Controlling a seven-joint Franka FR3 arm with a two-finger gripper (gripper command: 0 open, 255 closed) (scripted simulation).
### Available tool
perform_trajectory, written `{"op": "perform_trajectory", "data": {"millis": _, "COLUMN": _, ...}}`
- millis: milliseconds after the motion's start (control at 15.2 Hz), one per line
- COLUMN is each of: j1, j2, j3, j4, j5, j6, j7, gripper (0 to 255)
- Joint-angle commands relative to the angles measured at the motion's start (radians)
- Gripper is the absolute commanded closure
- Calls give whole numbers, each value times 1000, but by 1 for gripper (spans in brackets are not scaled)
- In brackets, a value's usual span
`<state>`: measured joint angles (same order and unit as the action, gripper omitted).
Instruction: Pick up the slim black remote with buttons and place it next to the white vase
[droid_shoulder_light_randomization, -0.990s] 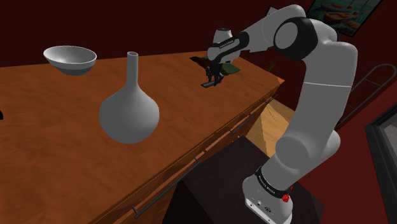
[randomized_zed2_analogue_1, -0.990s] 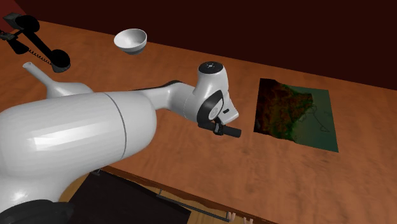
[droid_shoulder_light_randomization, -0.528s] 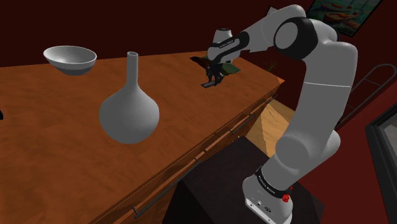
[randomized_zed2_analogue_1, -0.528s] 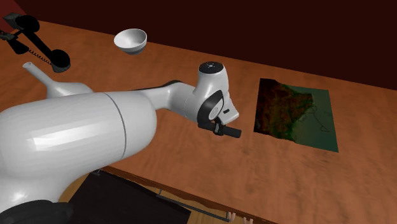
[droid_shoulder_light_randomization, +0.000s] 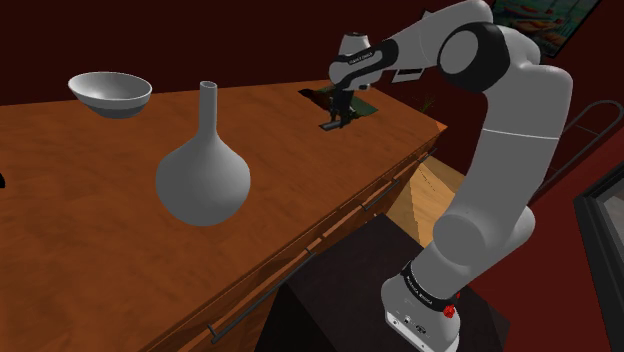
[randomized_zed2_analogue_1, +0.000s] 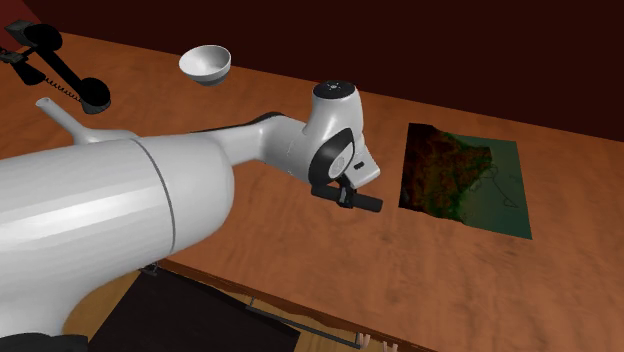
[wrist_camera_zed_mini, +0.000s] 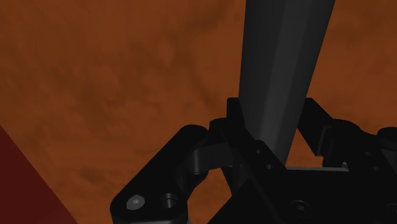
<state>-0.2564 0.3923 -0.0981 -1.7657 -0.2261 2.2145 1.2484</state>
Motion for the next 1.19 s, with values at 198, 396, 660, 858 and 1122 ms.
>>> {"op": "perform_trajectory", "data": {"millis": 198, "j1": 1, "j2": -31, "j3": 1, "j4": 26, "j5": 5, "j6": -56, "j7": -12, "gripper": 255}}
{"op": "perform_trajectory", "data": {"millis": 396, "j1": 1, "j2": -46, "j3": 2, "j4": 45, "j5": 8, "j6": -90, "j7": -20, "gripper": 255}}
{"op": "perform_trajectory", "data": {"millis": 660, "j1": 2, "j2": -64, "j3": 3, "j4": 74, "j5": 11, "j6": -136, "j7": -30, "gripper": 255}}
{"op": "perform_trajectory", "data": {"millis": 858, "j1": 3, "j2": -75, "j3": 3, "j4": 99, "j5": 14, "j6": -171, "j7": -37, "gripper": 255}}
{"op": "perform_trajectory", "data": {"millis": 1122, "j1": 3, "j2": -87, "j3": 4, "j4": 135, "j5": 17, "j6": -219, "j7": -47, "gripper": 255}}
